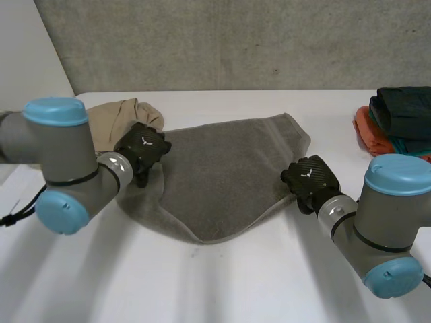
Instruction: Fold the laundry.
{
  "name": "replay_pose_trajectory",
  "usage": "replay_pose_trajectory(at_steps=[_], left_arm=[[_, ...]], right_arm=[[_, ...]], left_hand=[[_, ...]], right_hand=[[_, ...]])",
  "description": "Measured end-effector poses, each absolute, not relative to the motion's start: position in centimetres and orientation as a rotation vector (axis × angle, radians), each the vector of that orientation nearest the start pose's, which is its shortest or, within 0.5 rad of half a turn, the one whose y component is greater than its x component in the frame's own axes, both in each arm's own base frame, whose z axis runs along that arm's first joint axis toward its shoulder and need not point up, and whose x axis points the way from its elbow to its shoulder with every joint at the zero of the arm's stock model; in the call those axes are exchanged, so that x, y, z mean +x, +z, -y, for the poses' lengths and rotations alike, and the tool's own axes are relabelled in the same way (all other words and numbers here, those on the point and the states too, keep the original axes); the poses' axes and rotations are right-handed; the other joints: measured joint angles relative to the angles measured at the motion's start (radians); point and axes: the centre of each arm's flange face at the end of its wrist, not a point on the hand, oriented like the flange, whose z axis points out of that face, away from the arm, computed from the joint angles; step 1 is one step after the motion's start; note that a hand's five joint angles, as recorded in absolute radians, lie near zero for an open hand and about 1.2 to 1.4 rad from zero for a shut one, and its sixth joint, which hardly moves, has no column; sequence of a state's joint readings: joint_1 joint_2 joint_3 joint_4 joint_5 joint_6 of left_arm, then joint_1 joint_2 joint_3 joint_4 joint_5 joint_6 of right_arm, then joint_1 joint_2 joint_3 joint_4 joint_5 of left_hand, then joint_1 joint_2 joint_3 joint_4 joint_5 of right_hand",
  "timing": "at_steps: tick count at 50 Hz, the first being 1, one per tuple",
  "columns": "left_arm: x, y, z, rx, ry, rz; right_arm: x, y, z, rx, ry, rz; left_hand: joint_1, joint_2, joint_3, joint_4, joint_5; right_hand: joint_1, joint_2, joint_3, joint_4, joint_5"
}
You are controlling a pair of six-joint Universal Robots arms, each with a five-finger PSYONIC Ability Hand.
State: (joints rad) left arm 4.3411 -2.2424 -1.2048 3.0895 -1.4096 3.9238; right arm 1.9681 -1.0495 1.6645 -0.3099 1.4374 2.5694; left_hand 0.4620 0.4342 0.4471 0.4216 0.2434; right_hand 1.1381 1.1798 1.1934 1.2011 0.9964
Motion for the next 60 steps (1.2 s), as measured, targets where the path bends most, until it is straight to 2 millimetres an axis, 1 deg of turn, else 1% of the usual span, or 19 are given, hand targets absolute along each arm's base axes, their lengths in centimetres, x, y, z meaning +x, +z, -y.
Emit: replay_pose_trajectory(at_steps=[5, 11, 13, 14, 17, 22, 24, 28, 29, 31, 34, 35, 36, 40, 45, 49, 53, 58, 60], left_arm=[[-28.1, 14.6, 35.6, 1.556, -1.606, -1.997], [-27.9, 12.9, 37.0, 1.621, -1.535, -2.022], [-27.9, 12.7, 37.2, 1.628, -1.533, -2.030], [-28.0, 12.6, 37.2, 1.629, -1.534, -2.033], [-28.1, 12.6, 37.2, 1.624, -1.539, -2.039], [-28.2, 13.0, 37.0, 1.587, -1.544, -2.039], [-28.1, 13.5, 37.0, 1.550, -1.555, -2.031], [-27.6, 16.2, 36.7, 1.431, -1.616, -2.016], [-27.3, 17.6, 36.3, 1.378, -1.651, -2.017], [-27.0, 18.6, 36.0, 1.340, -1.678, -2.022], [-25.9, 21.9, 34.2, 1.211, -1.771, -2.064], [-25.8, 22.3, 33.9, 1.197, -1.781, -2.071], [-25.0, 23.7, 32.7, 1.136, -1.820, -2.106], [-23.1, 25.9, 29.8, 1.009, -1.877, -2.182], [-20.7, 27.4, 26.4, 0.889, -1.918, -2.229], [-19.4, 27.9, 24.1, 0.853, -1.942, -2.233], [-19.0, 27.2, 22.7, 0.876, -1.935, -2.259], [-19.1, 24.7, 23.0, 0.912, -1.888, -2.320], [-19.3, 23.0, 24.2, 0.917, -1.870, -2.332]], right_arm=[[27.0, 13.0, 27.3, -1.289, -1.855, -2.179], [26.9, 13.0, 27.3, -1.291, -1.855, -2.181], [26.9, 13.0, 27.3, -1.291, -1.858, -2.179], [26.9, 13.0, 27.3, -1.291, -1.859, -2.178], [26.9, 13.1, 27.4, -1.290, -1.862, -2.177], [26.9, 13.2, 27.5, -1.288, -1.866, -2.178], [26.9, 13.3, 27.5, -1.287, -1.868, -2.180], [26.6, 14.3, 27.7, -1.278, -1.889, -2.183], [26.3, 15.0, 27.9, -1.275, -1.902, -2.185], [26.0, 15.9, 28.0, -1.273, -1.914, -2.190], [24.9, 18.4, 28.2, -1.289, -1.942, -2.213], [24.8, 18.7, 28.2, -1.294, -1.943, -2.217], [24.3, 19.9, 28.1, -1.322, -1.940, -2.234], [23.1, 22.8, 27.2, -1.438, -1.896, -2.284], [21.8, 26.2, 25.4, -1.600, -1.819, -2.325], [21.2, 28.8, 23.9, -1.685, -1.814, -2.313], [21.0, 29.7, 23.3, -1.716, -1.816, -2.301], [21.2, 27.5, 24.2, -1.738, -1.691, -2.347], [21.4, 25.5, 25.3, -1.748, -1.595, -2.387]], left_hand=[[-0.029, -0.010, -0.019, -0.010, -0.010], [-0.025, -0.003, -0.015, -0.004, -0.002], [0.271, 0.259, 0.246, 0.274, 0.273], [0.501, 0.496, 0.479, 0.508, 0.500], [0.688, 0.719, 0.701, 0.732, 0.712], [0.688, 0.759, 0.739, 0.775, 0.722], [0.688, 0.759, 0.739, 0.775, 0.722], [0.688, 0.759, 0.739, 0.775, 0.722], [0.688, 0.759, 0.739, 0.775, 0.722], [0.688, 0.759, 0.739, 0.775, 0.722], [0.688, 0.759, 0.739, 0.775, 0.722], [0.688, 0.759, 0.739, 0.775, 0.722], [0.688, 0.760, 0.739, 0.775, 0.722], [0.688, 0.760, 0.739, 0.775, 0.722], [0.688, 0.760, 0.739, 0.776, 0.722], [0.688, 0.760, 0.739, 0.776, 0.722], [0.688, 0.760, 0.739, 0.776, 0.722], [0.688, 0.762, 0.740, 0.777, 0.722], [0.688, 0.762, 0.740, 0.779, 0.722]], right_hand=[[0.000, 0.000, 0.000, 0.000, 0.000], [0.000, 0.000, 0.000, 0.000, 0.000], [0.000, 0.000, 0.000, 0.000, 0.000], [0.000, 0.000, 0.000, 0.000, 0.000], [0.000, 0.000, 0.000, 0.000, 0.000], [0.000, 0.000, 0.000, 0.000, 0.000], [0.000, 0.000, 0.000, 0.000, 0.000], [0.000, 0.000, 0.000, 0.000, 0.000], [0.000, 0.000, 0.000, 0.000, 0.000], [0.000, 0.000, 0.000, 0.000, 0.000], [0.000, 0.000, 0.000, 0.000, 0.000], [0.000, 0.000, 0.000, 0.000, 0.000], [0.000, 0.000, 0.001, 0.000, 0.000], [0.000, 0.000, 0.001, 0.000, 0.000], [0.000, 0.000, 0.001, 0.000, 0.000], [0.000, 0.000, 0.001, 0.000, 0.000], [0.000, 0.000, 0.001, 0.000, 0.000], [0.000, 0.000, 0.001, 0.000, 0.000], [0.000, 0.000, 0.001, 0.000, 0.000]])
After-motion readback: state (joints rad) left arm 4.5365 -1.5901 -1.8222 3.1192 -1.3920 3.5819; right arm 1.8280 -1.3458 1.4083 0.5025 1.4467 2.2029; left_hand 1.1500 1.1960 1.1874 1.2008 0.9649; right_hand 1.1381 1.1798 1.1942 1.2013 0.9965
